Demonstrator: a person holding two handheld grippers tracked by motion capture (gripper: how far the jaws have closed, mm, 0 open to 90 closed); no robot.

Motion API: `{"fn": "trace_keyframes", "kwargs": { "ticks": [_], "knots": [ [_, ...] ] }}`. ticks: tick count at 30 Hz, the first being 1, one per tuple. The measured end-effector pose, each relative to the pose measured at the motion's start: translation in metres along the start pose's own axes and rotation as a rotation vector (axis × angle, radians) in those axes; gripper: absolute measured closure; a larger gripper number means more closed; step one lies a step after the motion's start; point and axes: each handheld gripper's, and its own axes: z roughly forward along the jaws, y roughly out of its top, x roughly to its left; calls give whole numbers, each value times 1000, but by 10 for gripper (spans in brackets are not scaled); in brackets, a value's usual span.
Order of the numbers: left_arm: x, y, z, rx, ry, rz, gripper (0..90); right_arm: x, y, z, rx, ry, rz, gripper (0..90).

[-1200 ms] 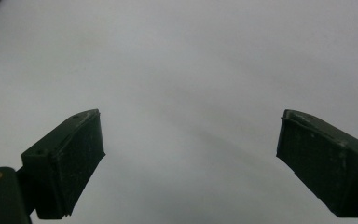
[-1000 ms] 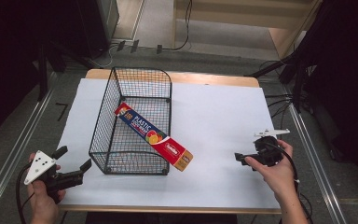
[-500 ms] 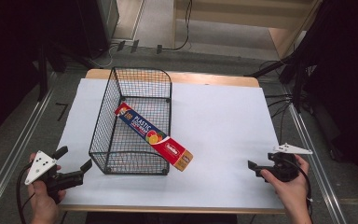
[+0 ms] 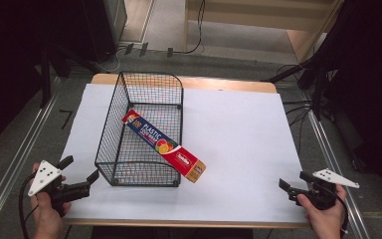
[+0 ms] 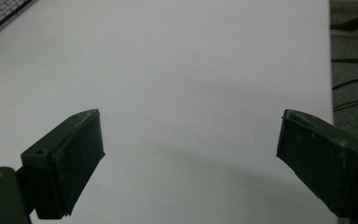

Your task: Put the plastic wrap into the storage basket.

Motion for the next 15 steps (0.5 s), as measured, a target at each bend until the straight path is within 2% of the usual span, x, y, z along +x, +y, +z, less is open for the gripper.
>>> {"fn": "trace_keyframes", "kwargs": {
  "ticks": [2,6,10,15],
  "knots": [
    [0,0,0,-1,0,-1,35,-3,-1,-2,-14,0,18,78],
    [0,0,-1,1,2,-2,34,-20,-9,-11,-54,-6,64,80],
    [0,0,0,3,6,-4,35,-26,-16,-11,-38,-22,63,82],
    [-2,0,1,5,10,-3,35,-26,-17,-9,-35,-21,58,93]
  ]
}}
